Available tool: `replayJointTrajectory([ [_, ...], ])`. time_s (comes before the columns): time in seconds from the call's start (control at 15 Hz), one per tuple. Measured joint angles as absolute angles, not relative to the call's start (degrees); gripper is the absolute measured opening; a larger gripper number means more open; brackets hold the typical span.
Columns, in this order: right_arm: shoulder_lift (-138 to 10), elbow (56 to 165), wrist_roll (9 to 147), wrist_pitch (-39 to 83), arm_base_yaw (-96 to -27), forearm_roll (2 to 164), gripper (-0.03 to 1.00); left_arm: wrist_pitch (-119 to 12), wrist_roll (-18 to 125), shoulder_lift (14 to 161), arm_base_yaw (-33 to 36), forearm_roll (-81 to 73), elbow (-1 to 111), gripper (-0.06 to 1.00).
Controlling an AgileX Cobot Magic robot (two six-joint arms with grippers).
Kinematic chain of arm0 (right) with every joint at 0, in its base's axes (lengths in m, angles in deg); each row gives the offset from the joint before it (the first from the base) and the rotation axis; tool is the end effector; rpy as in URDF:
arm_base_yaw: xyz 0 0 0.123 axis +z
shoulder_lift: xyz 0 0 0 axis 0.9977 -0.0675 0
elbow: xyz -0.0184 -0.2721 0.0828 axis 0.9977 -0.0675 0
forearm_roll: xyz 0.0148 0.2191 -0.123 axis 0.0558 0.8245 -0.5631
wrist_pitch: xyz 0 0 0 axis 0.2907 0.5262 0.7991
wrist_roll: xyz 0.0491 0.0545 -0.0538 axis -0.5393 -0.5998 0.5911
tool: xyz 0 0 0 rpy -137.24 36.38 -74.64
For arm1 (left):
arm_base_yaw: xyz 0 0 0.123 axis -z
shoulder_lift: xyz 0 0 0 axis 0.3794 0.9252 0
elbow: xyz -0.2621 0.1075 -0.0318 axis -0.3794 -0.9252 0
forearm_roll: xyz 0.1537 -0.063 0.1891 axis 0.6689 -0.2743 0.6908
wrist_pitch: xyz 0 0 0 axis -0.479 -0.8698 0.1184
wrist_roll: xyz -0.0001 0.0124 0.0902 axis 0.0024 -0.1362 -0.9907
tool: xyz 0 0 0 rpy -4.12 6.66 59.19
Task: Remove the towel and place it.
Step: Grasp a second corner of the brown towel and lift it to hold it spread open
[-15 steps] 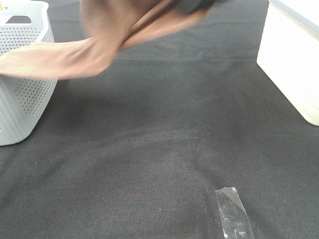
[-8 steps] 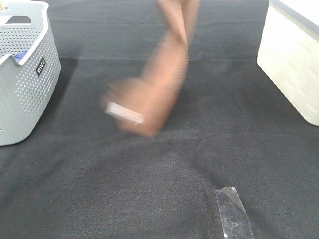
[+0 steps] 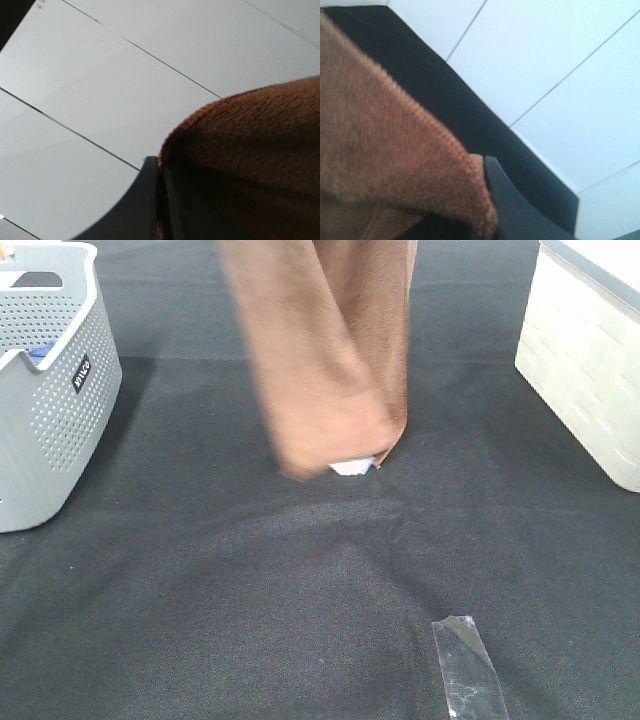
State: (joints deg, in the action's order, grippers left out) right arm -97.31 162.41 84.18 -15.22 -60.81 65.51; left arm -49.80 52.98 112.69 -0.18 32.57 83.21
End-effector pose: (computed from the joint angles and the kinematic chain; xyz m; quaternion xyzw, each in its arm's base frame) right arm 0.3736 0.1645 0.5070 -0.3705 0.7005 -0.1040 0.6010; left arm 0.3761 -0.1527 0.5018 0.3961 0.4693 0.2444 0.7504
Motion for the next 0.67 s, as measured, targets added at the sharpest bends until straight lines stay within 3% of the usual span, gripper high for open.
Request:
replayJointTrajectory([
  [0.67,-109.85,162.41,84.24,24.38,-60.98,61.10,0.01,-23.50,56.36,124.49,-9.46,21.52,84.30,0.00],
])
